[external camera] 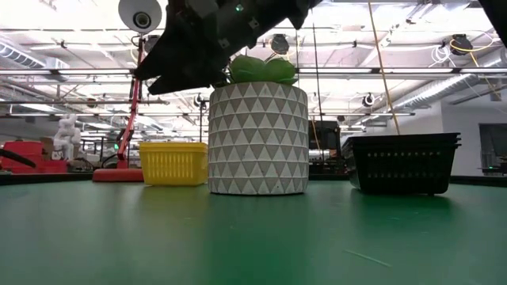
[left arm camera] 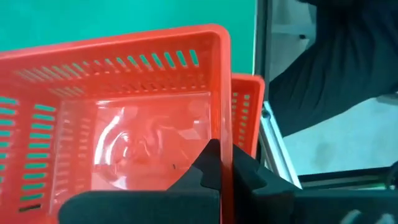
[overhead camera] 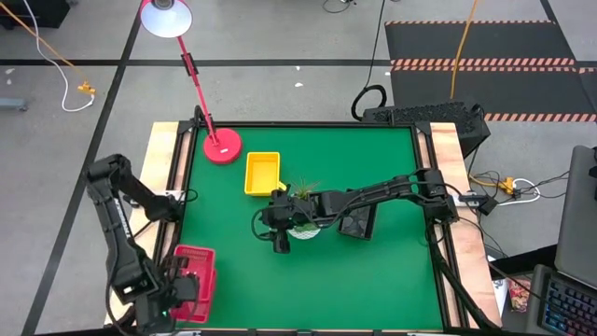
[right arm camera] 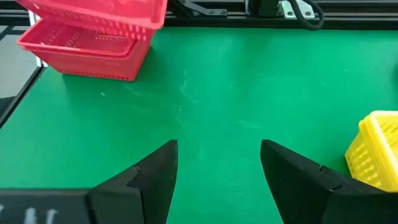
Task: Stack baskets by color
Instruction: Stack the right red bin on top of the left red bin
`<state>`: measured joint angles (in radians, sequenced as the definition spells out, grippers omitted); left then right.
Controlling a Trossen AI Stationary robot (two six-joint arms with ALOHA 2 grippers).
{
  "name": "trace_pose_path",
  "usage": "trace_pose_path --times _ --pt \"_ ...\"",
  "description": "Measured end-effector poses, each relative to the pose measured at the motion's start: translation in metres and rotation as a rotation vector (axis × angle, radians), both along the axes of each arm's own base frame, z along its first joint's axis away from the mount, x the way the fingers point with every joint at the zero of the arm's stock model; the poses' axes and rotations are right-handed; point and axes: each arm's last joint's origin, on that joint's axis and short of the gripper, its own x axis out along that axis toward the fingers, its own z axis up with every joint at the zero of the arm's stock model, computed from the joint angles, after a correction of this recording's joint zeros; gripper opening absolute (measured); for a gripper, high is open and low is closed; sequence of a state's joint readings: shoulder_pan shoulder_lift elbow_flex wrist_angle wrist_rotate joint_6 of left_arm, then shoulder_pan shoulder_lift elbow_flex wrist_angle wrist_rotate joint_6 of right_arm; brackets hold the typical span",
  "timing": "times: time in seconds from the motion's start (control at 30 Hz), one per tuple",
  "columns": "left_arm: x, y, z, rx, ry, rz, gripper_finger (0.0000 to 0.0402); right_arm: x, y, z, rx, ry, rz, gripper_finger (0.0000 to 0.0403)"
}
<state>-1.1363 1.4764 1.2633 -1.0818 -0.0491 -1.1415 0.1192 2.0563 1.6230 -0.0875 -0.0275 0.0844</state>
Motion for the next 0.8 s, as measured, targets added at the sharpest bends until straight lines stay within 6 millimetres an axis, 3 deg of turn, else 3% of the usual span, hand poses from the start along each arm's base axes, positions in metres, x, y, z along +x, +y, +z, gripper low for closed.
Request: trace_pose_path --times 0.17,0.33,0.53,0.8 --pt "-0.007 -0.014 -0.014 0.04 0.023 -0.012 0.0001 0.0 0.0 0.0 0.007 0.001 -0.004 0.0222" --pt "0.0 -0.029 -0.024 0.003 -0.027 -0.059 0.0001 0.0 0.0 0.0 0.007 0.001 -0.005 0.0222" --pt "0.007 -0.03 -0.037 0.057 -0.029 -0.078 0.0002 0.0 0.0 0.0 0.006 0.001 -0.004 0.0222" --pt "0.015 -0.034 -0.037 0.01 -0.074 -0.048 0.0034 0.0 0.0 0.0 0.005 0.001 -0.004 0.0222"
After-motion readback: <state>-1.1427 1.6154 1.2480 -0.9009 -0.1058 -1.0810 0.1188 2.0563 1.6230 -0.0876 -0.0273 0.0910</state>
